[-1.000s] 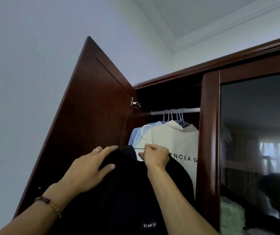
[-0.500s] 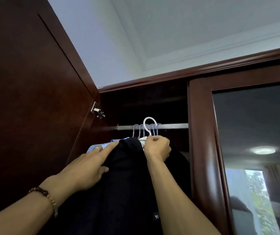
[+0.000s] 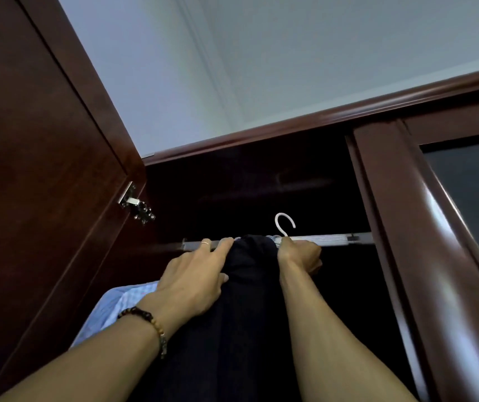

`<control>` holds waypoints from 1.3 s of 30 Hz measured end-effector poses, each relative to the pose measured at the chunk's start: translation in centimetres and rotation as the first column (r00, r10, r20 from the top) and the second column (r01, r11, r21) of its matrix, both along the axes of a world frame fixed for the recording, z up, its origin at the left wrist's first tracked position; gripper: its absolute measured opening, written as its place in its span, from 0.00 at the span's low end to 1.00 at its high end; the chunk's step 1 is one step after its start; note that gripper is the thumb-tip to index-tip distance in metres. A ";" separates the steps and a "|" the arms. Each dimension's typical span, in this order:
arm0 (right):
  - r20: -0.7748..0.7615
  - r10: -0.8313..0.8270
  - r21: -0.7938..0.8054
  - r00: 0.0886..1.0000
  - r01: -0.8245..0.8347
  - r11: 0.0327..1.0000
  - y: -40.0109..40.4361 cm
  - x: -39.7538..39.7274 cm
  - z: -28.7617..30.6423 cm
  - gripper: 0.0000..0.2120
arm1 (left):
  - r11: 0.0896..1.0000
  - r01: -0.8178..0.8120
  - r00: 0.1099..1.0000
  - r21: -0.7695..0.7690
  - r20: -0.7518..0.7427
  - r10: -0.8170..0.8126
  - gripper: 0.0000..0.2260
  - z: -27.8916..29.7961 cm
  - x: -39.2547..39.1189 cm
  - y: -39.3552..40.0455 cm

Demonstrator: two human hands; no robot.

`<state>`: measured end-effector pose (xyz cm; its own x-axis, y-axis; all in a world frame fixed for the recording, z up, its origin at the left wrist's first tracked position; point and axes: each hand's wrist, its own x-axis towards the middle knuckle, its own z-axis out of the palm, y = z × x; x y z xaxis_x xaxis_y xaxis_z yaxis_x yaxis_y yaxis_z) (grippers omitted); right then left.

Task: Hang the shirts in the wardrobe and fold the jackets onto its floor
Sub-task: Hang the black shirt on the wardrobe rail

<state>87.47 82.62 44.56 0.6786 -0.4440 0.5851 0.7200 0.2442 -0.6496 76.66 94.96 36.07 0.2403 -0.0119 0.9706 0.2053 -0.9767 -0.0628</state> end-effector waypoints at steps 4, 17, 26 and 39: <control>0.003 0.057 0.058 0.998 -0.057 0.997 -0.1 3.1 -0.3 0.10 | 0.997 -0.053 0.998 0.048 0.035 0.051 0.29 -0.9 2.8 -0.4; 0.035 -0.015 0.041 0.999 0.014 0.999 0.4 3.0 -3.4 0.14 | 0.990 -0.076 0.996 0.115 -0.039 0.081 0.31 -5.1 1.8 1.2; 0.360 -0.225 -0.266 0.906 0.331 0.906 2.8 -8.4 -15.3 0.16 | 0.987 -0.144 0.956 0.066 -0.250 0.156 0.31 -14.9 -9.3 2.5; 0.507 0.217 -0.763 0.834 0.317 0.563 2.2 -26.4 -39.4 0.20 | 0.887 -0.459 0.810 -0.042 -0.430 0.399 0.26 -34.1 -31.6 -0.5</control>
<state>61.11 84.85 5.19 0.1610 0.3636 0.9176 0.9711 -0.2241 -0.0816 45.03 94.45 1.93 0.5545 0.3102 0.7722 0.5920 -0.7992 -0.1041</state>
